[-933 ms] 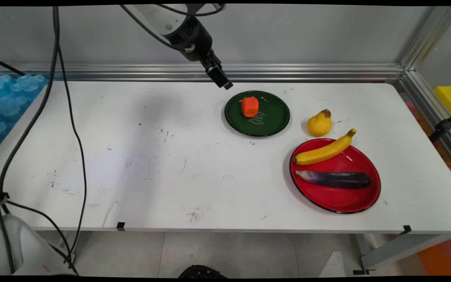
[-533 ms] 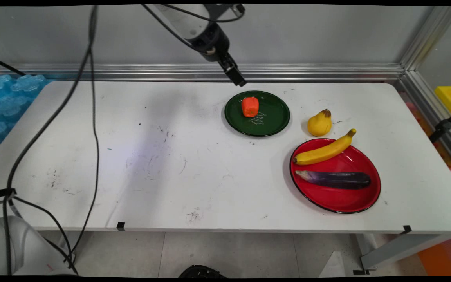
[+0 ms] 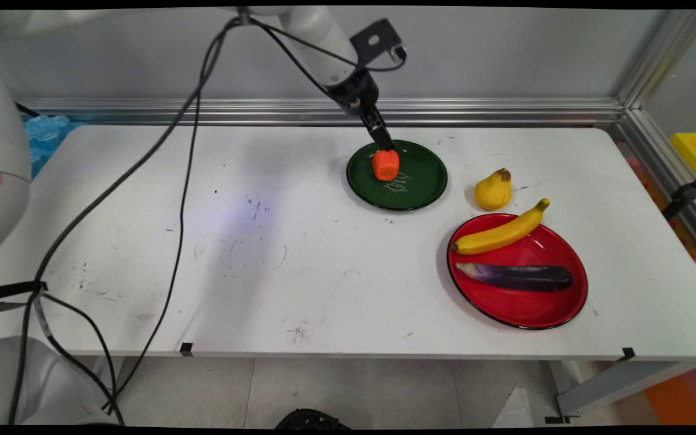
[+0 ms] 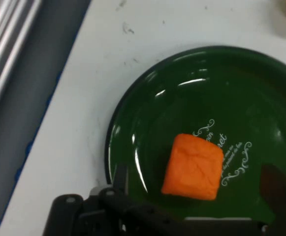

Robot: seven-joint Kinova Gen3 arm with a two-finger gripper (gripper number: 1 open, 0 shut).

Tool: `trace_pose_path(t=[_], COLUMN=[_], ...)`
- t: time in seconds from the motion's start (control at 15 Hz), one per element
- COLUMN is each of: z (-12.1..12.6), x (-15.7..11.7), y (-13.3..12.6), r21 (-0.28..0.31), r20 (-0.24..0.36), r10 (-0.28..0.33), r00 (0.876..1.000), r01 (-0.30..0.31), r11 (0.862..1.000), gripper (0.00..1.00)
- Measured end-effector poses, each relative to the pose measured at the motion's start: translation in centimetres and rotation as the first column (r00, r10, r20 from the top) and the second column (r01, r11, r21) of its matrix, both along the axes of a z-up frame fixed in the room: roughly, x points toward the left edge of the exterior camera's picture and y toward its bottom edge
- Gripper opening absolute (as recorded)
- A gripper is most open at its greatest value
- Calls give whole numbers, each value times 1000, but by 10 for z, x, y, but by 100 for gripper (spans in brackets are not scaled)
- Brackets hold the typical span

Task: Pick up the mandarin from the green plate, then place the picked object on the table

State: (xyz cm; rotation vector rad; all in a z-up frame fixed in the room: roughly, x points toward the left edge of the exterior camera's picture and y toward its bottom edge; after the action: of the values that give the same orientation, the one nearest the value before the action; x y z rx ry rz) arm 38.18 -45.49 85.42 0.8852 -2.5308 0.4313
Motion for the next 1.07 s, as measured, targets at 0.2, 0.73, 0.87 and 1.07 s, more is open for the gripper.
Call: trace_pose_path(t=[0.2, 0.73, 0.87, 1.07], z=[-27, -74, -79, -81], x=[-8, -22, -24, -25], y=[-17, -43, -47, -50], r21=[35, 106, 114, 122], r20=[25, 74, 82, 90], r10=[-30, -115, -133, -164], r00=[999, 991, 988, 982], r01=[29, 107, 123, 153], r11=[999, 989, 986, 981], gripper=[100, 100, 0, 0])
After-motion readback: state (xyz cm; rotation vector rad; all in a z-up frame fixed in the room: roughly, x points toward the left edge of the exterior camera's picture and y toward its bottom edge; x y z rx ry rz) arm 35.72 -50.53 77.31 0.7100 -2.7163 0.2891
